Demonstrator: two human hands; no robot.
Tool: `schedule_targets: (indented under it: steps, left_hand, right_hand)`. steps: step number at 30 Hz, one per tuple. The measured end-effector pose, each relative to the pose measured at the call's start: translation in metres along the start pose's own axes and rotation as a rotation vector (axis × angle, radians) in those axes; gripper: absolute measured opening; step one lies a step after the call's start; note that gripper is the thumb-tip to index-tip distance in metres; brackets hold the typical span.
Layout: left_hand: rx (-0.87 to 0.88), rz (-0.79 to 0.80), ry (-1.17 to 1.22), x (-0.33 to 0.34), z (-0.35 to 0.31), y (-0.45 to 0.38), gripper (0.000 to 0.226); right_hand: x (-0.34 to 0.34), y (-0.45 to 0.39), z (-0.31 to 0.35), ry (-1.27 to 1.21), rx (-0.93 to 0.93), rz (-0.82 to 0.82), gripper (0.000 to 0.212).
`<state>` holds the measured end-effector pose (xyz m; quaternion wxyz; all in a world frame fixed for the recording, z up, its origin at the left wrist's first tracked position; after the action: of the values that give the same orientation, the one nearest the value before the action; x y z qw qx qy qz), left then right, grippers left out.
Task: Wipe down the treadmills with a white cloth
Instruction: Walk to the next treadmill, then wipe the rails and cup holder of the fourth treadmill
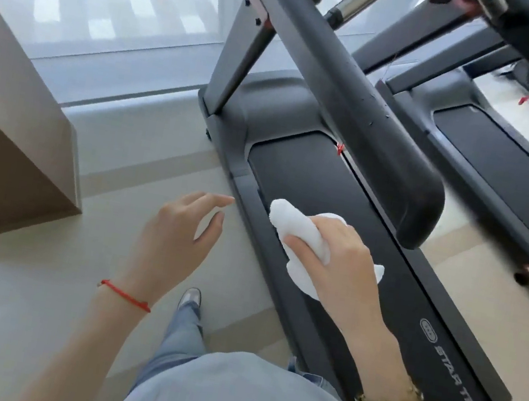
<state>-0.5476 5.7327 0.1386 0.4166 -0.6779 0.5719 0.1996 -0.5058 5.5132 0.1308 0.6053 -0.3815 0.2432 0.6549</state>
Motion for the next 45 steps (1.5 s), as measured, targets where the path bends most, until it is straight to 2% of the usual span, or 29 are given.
schedule_targets:
  steps: [8,13,20,26,29,35,38,41,45]
  left_hand:
    - [0.363,0.131,0.089,-0.01,0.043,-0.122,0.024]
    - [0.577,0.21,0.148,-0.001,0.048,-0.183,0.025]
    - [0.737,0.293,0.188,0.016,0.032,-0.243,0.027]
    - [0.821,0.297,0.232,0.043,0.01,-0.286,0.028]
    - [0.848,0.282,0.234,0.057,0.003,-0.304,0.027]
    - [0.879,0.257,0.215,0.068,0.004,-0.334,0.026]
    - [0.847,0.246,0.179,0.069,0.012,-0.347,0.027]
    - [0.816,0.244,0.154,0.071,0.015,-0.355,0.027]
    - [0.819,0.264,0.117,0.074,0.016,-0.361,0.026]
  right_hand:
    - [0.015,-0.043,0.04,-0.046,0.171,-0.32,0.023]
    - [0.003,-0.066,0.06,-0.004,0.263,-0.569,0.022]
    - [-0.032,-0.081,0.053,0.181,0.371,-0.847,0.028]
    - [-0.054,-0.096,0.021,0.279,0.552,-0.938,0.032]
    - [-0.062,-0.108,0.005,0.292,0.63,-0.942,0.037]
    - [-0.062,-0.123,-0.02,0.304,0.76,-0.772,0.052]
    - [-0.063,-0.133,-0.022,0.387,0.791,-0.693,0.054]
    - [-0.062,-0.159,-0.016,0.495,0.748,-0.591,0.054]
    - [-0.051,-0.193,-0.003,0.47,0.608,-0.501,0.046]
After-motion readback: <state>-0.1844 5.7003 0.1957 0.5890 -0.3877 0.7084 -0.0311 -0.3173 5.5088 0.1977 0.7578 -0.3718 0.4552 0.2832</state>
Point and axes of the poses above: each hand's wrist, its own y-axis away from the middle knuckle, its own x-axis out of the palm, z = x × y, the point moved 4 cm from there along -y, towards the middle knuckle, and after that the axes turned 9 degrees about x, right-handed, at the moved point
